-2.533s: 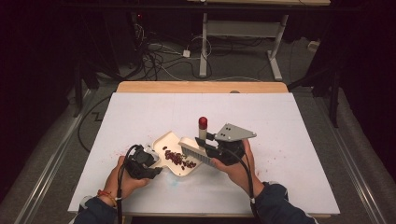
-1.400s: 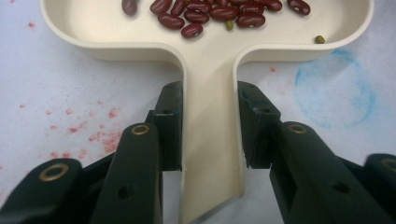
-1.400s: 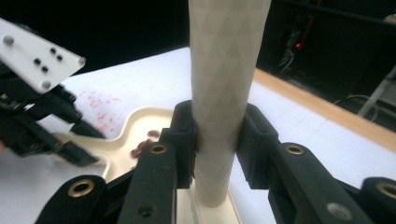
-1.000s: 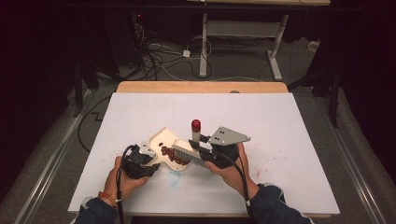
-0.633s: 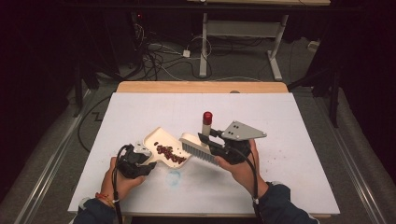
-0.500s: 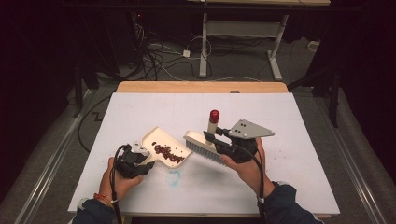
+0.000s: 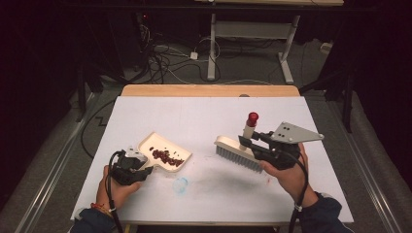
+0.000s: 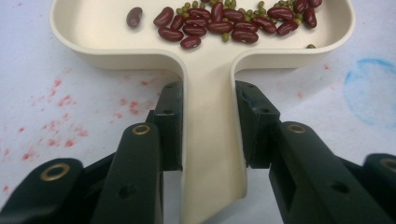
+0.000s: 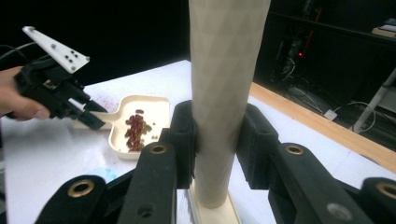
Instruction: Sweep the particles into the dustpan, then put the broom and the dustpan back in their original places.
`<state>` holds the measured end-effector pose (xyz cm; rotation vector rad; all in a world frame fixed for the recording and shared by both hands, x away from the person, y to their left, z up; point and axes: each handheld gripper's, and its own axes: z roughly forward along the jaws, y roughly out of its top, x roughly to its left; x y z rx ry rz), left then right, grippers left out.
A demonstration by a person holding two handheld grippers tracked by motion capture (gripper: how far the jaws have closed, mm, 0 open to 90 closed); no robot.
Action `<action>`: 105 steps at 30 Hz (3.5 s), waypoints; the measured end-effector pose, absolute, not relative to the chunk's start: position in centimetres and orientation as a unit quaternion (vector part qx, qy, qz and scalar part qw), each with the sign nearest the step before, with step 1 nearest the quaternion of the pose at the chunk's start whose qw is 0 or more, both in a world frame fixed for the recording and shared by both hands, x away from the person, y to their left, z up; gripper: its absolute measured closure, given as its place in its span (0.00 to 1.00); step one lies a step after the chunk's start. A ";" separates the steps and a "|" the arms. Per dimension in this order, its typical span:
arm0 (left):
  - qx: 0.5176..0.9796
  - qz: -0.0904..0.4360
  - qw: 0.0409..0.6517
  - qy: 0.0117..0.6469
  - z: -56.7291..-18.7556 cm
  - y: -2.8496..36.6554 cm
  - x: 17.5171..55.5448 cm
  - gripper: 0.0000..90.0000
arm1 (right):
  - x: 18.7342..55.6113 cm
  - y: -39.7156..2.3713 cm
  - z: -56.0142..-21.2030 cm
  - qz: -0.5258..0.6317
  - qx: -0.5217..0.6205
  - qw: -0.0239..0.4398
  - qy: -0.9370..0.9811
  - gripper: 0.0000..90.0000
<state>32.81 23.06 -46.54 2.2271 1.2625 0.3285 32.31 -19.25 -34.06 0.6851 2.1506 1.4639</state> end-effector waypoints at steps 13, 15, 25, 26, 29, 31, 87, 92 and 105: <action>0.812 0.144 0.275 0.494 -47.2 23.2 32.7 0.71 | 32.0 -26.2 -34.4 0.495 0.280 0.226 0.791 0.78; 0.807 0.143 0.275 0.502 -47.3 23.3 32.5 0.71 | 32.1 -26.9 -34.5 0.491 0.285 0.228 0.791 0.78; 0.774 0.155 0.278 0.547 -47.7 25.0 32.1 0.71 | 32.3 -30.7 -33.8 0.476 0.302 0.199 0.802 0.78; 0.769 0.156 0.279 0.553 -47.7 25.3 32.0 0.71 | 32.3 -30.9 -33.7 0.470 0.301 0.196 0.806 0.78; 0.754 0.153 0.283 0.572 -47.8 25.9 32.0 0.71 | 32.1 -31.8 -33.6 0.462 0.295 0.187 0.815 0.78; 0.747 0.154 0.285 0.580 -47.9 26.1 31.9 0.71 | 32.0 -32.1 -33.6 0.464 0.292 0.177 0.817 0.78; 0.794 0.256 0.376 0.404 -46.5 23.5 29.3 0.20 | 42.8 -26.8 -41.4 0.404 0.445 0.309 0.737 0.22; 0.793 0.261 0.382 0.396 -46.3 23.5 29.0 0.20 | 43.2 -26.6 -41.9 0.394 0.456 0.316 0.733 0.19; 0.802 0.257 0.382 0.380 -46.4 23.0 28.6 0.19 | 41.0 -25.4 -40.6 0.428 0.430 0.320 0.728 0.18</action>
